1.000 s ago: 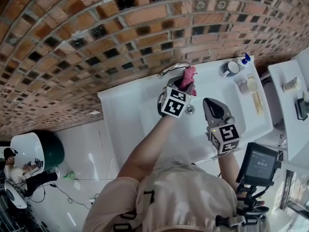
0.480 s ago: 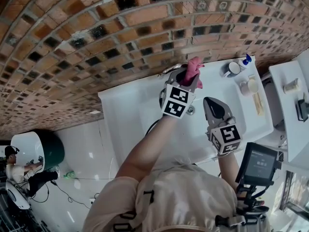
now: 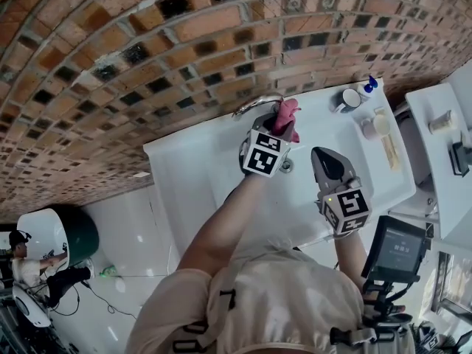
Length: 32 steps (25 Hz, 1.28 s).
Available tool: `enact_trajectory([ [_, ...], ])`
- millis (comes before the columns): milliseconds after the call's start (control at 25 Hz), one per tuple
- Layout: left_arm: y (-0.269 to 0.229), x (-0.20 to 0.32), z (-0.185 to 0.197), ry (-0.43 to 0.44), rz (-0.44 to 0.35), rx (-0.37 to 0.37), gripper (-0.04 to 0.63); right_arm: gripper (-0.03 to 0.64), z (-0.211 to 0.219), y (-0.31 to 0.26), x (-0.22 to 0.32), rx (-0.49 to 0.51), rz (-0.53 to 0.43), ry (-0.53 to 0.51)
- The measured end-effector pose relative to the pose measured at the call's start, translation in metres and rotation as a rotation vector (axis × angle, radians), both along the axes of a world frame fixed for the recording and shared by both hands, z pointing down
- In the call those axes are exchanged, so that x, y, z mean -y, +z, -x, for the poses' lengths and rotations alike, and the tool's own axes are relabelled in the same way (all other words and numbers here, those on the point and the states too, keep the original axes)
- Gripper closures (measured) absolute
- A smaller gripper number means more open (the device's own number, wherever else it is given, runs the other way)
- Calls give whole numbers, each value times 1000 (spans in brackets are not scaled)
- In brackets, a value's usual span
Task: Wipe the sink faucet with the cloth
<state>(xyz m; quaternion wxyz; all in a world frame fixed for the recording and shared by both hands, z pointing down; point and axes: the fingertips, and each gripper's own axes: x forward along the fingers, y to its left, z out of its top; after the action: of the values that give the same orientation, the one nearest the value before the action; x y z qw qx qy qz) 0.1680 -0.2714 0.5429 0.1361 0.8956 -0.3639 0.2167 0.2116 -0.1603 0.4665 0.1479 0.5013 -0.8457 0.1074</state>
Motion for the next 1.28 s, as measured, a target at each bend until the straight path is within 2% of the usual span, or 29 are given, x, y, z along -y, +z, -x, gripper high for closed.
enact_trajectory([
  [120, -24, -9, 0, 17, -76, -10, 474, 623, 2, -5, 1, 3, -11, -5],
  [320, -103, -24, 28, -10, -217, -106, 474, 623, 22, -18, -3, 1, -36, -55],
  [440, -143, -33, 65, -74, -289, -143, 474, 623, 43, -24, -7, 9, -44, -104],
  [560, -164, -53, 111, -141, -306, -181, 474, 623, 74, -27, -14, 18, -48, -160],
  [640, -169, -69, 148, -200, -319, -166, 474, 623, 99, -26, -19, 25, -43, -211],
  [720, -167, -87, 184, -250, -335, -126, 474, 623, 125, -24, -25, 31, -31, -268],
  [920, -145, -140, 254, -303, -345, -12, 474, 623, 173, -22, -43, 16, -26, -339],
  [1120, -101, -190, 314, -390, -284, -18, 474, 623, 209, -20, -60, 18, -22, -377],
  [1280, -49, -219, 339, -448, -203, -17, 474, 623, 226, -17, -74, 12, -22, -390],
])
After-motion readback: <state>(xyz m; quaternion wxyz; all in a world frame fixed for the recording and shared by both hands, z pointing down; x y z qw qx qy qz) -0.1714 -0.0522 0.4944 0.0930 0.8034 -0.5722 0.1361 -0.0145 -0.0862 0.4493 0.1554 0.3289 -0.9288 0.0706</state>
